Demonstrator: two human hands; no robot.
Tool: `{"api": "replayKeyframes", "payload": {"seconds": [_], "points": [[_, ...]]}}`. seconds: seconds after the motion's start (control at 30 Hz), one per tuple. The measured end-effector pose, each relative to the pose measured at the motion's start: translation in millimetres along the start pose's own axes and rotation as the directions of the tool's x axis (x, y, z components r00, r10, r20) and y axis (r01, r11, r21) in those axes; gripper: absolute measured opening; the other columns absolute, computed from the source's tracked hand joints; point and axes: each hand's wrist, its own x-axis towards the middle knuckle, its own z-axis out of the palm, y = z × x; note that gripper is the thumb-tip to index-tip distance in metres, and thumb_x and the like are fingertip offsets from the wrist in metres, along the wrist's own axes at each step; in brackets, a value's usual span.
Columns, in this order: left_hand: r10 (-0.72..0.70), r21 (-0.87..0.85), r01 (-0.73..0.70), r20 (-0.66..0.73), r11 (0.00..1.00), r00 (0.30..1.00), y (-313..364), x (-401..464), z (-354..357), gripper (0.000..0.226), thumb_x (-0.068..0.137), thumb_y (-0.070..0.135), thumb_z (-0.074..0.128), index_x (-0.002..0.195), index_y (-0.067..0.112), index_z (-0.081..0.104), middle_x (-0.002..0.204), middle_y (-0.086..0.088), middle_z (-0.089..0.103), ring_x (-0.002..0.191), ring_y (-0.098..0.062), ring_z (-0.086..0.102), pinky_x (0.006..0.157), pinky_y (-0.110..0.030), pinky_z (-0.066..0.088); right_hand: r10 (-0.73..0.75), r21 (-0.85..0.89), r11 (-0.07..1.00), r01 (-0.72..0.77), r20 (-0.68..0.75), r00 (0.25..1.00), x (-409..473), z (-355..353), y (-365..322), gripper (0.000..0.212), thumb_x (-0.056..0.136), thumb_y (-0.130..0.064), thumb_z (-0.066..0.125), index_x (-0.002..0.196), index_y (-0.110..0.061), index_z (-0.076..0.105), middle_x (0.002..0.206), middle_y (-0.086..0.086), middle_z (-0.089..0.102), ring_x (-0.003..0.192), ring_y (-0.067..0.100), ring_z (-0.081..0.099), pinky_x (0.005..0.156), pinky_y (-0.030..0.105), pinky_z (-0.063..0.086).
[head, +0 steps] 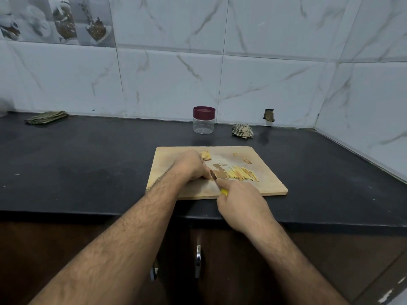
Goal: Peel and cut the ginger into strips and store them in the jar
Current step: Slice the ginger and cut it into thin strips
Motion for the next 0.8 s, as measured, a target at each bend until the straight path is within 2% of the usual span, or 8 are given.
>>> {"api": "replayKeyframes", "payload": {"seconds": [0.17,0.3,0.43,0.5,0.73,0.8], "points": [[0.013,0.019,-0.013,0.001,1.000,1.000,0,0,0,0.016,0.074,0.028,0.082,0.086,0.018,0.078,0.094,0.003,0.075,0.096,-0.016,0.067,0.088,-0.037,0.056,-0.013,0.031,0.999,0.012,0.014,1.000,6,-1,-2,0.052,0.097,-0.020,0.043,0.147,-0.032,0.043,0.146,-0.002,0.050,0.130,0.019,0.048,0.098,0.033,0.046],[0.024,0.017,-0.024,-0.009,1.000,1.000,0,0,0,0.016,0.074,0.028,0.081,0.086,0.018,0.078,0.094,0.002,0.074,0.096,-0.017,0.066,0.086,-0.036,0.056,-0.019,0.004,1.000,0.019,0.014,1.000,4,0,-4,0.049,0.097,-0.020,0.042,0.145,-0.031,0.046,0.140,0.001,0.054,0.122,0.022,0.052,0.094,0.035,0.048],[0.025,0.007,-0.025,-0.015,1.000,1.000,0,-2,0,0.017,0.075,0.028,0.081,0.087,0.017,0.077,0.094,0.001,0.073,0.095,-0.017,0.065,0.083,-0.034,0.056,-0.002,-0.054,0.999,0.003,0.029,1.000,-8,-1,3,0.045,0.093,-0.014,0.041,0.133,-0.032,0.052,0.107,0.000,0.060,0.092,0.019,0.054,0.072,0.032,0.049],[0.036,-0.017,-0.036,-0.015,0.999,0.999,-1,-4,-1,0.015,0.075,0.026,0.082,0.086,0.016,0.078,0.092,0.003,0.073,0.095,-0.015,0.065,0.086,-0.034,0.055,0.011,-0.078,0.997,-0.009,0.024,1.000,-11,-2,5,0.047,0.093,-0.013,0.041,0.134,-0.033,0.051,0.100,-0.001,0.058,0.090,0.018,0.054,0.069,0.031,0.048],[0.074,-0.108,-0.072,0.015,0.992,0.997,-6,-8,-2,0.005,0.078,0.015,0.078,0.081,0.012,0.076,0.091,0.002,0.075,0.093,-0.014,0.066,0.088,-0.035,0.054,0.021,0.055,0.998,-0.019,-0.033,0.999,-17,-6,7,0.051,0.098,-0.021,0.041,0.148,-0.035,0.040,0.130,-0.003,0.059,0.108,0.016,0.055,0.077,0.029,0.048],[0.085,-0.172,-0.080,0.020,0.982,0.996,-8,-11,-6,0.002,0.079,0.012,0.075,0.080,0.012,0.077,0.080,0.005,0.073,0.076,-0.012,0.062,0.073,-0.030,0.053,0.015,0.092,0.996,-0.012,-0.032,0.999,-16,-7,7,0.052,0.099,-0.020,0.041,0.149,-0.033,0.039,0.135,-0.003,0.056,0.106,0.015,0.054,0.079,0.028,0.047]]}}
